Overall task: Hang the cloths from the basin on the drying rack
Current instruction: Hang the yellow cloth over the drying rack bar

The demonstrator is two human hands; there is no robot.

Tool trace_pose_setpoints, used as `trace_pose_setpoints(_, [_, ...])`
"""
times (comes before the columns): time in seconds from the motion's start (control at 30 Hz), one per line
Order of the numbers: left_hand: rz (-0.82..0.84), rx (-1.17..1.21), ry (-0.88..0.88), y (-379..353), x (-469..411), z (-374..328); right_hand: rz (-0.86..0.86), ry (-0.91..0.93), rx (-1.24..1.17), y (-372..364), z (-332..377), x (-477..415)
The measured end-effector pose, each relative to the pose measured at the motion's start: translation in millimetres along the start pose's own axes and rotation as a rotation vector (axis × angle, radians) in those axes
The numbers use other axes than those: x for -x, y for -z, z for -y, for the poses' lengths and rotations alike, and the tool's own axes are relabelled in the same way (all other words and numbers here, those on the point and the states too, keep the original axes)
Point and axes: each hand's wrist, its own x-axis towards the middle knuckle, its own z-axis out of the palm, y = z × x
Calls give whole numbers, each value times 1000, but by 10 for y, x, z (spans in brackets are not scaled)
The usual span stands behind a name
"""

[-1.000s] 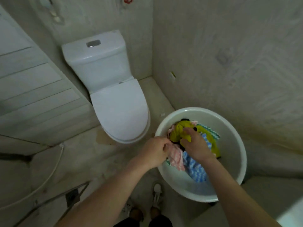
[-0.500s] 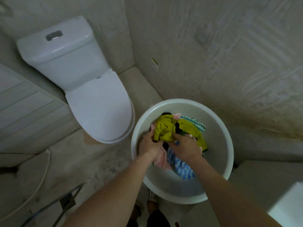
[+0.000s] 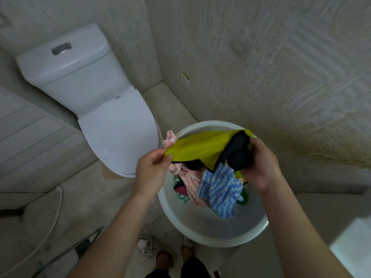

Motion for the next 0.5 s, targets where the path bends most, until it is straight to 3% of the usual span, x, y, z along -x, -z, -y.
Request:
trace_pose_setpoints(0.07, [70,-16,12,-12,50,10,-109,-8,15,30,-24,-84])
trace_pose_setpoints(0.2, [320,-117,-22,-128,137,123,-64,180,536,16,-119,-43])
trace_pose_setpoints(0.27, [455,-249,-87,-222,208,140,57,313,833,-116,-181,81])
trace_pose_setpoints(0.33, [525,-233,-97,-328,267,164,339,279,989,-243,-244,252])
trace_pose_setpoints(0.4, [500,-215,-113,-392,340,119,484,138,956,-268,-207,317])
trace_pose_setpoints(0.43, [443,-283,-170,-387,353,106,453,117,892,-248,-159,286])
trace_pose_setpoints(0.5, [319,-475,-307,-335,354,147,224,248,907,-163,-92,59])
